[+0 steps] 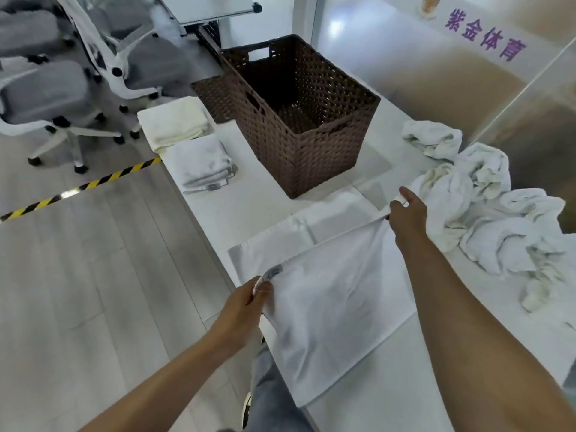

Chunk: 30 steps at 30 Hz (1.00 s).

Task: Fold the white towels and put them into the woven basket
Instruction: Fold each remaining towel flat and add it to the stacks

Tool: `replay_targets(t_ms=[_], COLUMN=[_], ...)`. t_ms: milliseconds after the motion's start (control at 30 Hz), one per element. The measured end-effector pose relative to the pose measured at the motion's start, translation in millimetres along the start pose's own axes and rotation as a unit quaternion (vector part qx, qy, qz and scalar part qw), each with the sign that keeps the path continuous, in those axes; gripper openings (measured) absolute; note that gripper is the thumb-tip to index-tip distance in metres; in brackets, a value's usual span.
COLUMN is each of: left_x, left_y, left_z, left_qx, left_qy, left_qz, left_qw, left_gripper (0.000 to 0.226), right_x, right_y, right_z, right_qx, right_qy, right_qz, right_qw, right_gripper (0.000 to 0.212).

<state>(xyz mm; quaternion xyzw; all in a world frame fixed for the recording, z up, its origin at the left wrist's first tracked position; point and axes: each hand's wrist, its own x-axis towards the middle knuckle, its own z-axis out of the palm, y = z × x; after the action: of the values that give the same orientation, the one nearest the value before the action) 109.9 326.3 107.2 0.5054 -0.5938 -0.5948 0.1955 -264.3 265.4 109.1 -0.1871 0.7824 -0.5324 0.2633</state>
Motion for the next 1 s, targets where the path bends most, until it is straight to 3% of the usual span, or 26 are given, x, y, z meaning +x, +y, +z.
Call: replay_targets(t_ms=[100,167,267,500,667,833,1000], left_x=[40.4,63.1,93.3,154.3,184.7,201.2,215.7], left_y=[-22.9,-31.3,-42.8,-73.5,-80.3,-70.2,-63.0], left_z=[-21.0,-32.1,-44.5,-74.1,-88.8,-102.3,-114.4], left_qx=[0.035,0.047,0.038,0.094,0.19,0.299,0.462], left_qy=[-0.007,0.002,0.029,0.034,-0.025,-0.098,-0.163], left_qz=[-0.019,-0.057,-0.11,-0.215,-0.245,-0.236,-0.117], left_qw=[0.999,0.997,0.993,0.971,0.95,0.919,0.864], left_gripper=[0.069,0.073,0.054,0.038,0.032,0.018,0.022], right_x=[30.4,49.6,67.0,74.4,35.7,-60.2,-155.7], right_y=[5.0,12.5,25.2,51.8,72.3,109.9,132.7], right_z=[38.7,64.3,97.5,131.1,122.6,100.4,86.7], right_qx=[-0.018,-0.034,-0.058,-0.082,-0.1,-0.17,-0.235], right_qy=[-0.02,-0.035,-0.055,-0.115,-0.092,-0.035,0.022], right_qz=[0.011,0.021,0.027,0.044,0.083,0.174,0.211], right_qw=[1.0,0.999,0.996,0.989,0.987,0.969,0.949], right_gripper=[0.052,0.054,0.054,0.058,0.053,0.046,0.041])
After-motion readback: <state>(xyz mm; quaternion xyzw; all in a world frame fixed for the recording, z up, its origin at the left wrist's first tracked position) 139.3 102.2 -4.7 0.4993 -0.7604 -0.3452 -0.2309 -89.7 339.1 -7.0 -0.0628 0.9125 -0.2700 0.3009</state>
